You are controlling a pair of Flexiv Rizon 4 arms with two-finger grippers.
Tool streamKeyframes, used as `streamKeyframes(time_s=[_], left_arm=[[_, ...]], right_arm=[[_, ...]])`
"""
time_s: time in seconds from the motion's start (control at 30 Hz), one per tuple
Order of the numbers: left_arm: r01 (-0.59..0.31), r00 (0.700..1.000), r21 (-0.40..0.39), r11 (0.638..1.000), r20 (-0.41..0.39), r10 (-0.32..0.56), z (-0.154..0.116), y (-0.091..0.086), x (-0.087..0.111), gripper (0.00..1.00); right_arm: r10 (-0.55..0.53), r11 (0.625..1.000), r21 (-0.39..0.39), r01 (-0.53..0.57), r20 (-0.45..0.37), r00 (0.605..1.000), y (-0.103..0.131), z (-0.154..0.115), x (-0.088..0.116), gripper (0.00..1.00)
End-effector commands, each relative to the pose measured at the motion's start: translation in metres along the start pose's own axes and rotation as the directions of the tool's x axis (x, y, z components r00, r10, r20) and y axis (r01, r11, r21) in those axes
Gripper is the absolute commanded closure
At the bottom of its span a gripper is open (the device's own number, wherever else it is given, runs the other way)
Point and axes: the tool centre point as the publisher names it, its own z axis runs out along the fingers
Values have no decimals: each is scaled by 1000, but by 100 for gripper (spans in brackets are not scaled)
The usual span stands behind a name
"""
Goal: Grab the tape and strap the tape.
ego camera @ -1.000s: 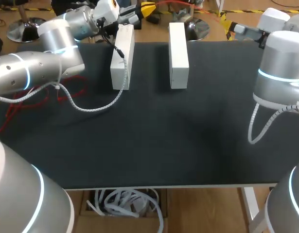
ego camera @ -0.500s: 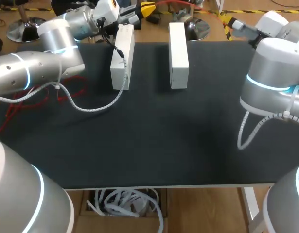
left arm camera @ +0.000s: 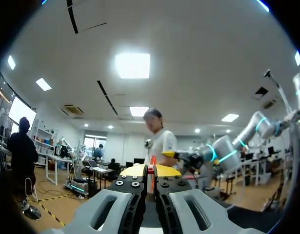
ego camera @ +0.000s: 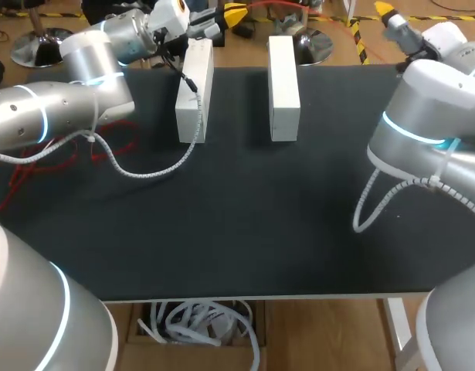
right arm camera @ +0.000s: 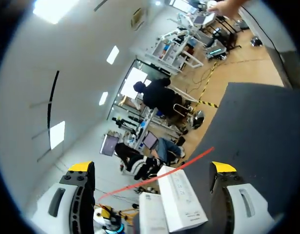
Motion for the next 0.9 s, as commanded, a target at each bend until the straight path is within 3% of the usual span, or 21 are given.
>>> streamKeyframes(time_s=[0.03,0.27,0.7,0.9], left_arm=[[1,1000,1,1000,-2,-1,0,1,-1,100],[1,1000,1,1000,-2,-1,0,1,-1,100],[1,1000,1,1000,-2,-1,0,1,-1,100],[1,1000,1,1000,-2,-1,0,1,-1,100]], right_arm=[[281,912,-254,-322,-184,942,-2,16,1,0],[330,895,-244,-374,-204,922,0,28,2,0],[375,888,-236,-396,-130,918,-10,38,-7,0],[415,883,-176,-435,-139,899,-4,43,2,0]])
